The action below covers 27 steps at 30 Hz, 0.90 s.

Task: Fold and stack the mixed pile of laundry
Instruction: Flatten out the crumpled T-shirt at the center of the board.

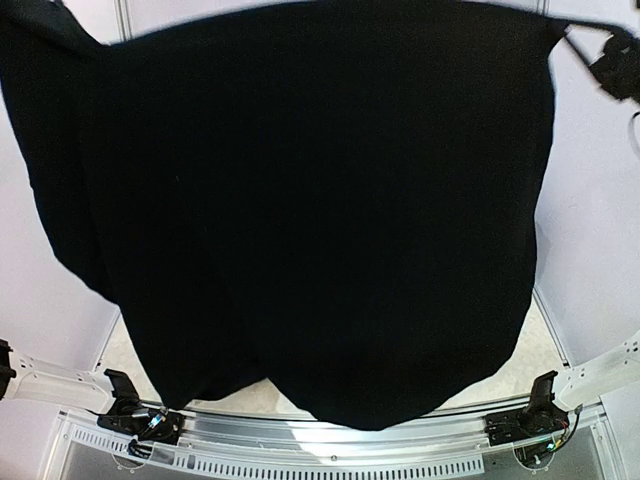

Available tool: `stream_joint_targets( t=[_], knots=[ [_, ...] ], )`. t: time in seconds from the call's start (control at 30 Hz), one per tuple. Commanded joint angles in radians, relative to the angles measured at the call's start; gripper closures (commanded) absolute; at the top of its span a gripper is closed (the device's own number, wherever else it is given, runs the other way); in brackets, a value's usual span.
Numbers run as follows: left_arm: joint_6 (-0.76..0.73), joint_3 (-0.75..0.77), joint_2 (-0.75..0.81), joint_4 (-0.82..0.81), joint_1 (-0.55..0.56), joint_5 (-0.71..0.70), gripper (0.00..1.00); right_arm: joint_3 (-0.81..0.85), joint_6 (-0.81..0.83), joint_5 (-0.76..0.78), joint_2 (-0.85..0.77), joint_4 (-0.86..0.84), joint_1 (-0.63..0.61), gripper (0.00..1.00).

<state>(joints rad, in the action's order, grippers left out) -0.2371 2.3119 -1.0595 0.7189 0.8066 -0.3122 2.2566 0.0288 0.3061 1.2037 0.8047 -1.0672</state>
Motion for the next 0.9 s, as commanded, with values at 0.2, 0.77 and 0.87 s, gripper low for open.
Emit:
stream_joint_targets(
  t=[0.2, 0.77, 0.87],
  knots=[
    [0.071, -0.565, -0.175, 0.106, -0.131, -0.302, 1.00, -0.731, -0.389, 0.288, 0.054, 0.014, 0.228, 1.00],
    [0.198, -0.489, -0.946, 0.052, -0.499, 0.067, 1.00, -0.880, -0.455, 0.115, 0.602, -0.196, 0.478, 1.00],
    [0.201, -0.474, -0.967, 0.023, -0.499, 0.050, 1.00, -0.874, -0.460, 0.144, 0.620, -0.195, 0.491, 1.00]
  ],
)
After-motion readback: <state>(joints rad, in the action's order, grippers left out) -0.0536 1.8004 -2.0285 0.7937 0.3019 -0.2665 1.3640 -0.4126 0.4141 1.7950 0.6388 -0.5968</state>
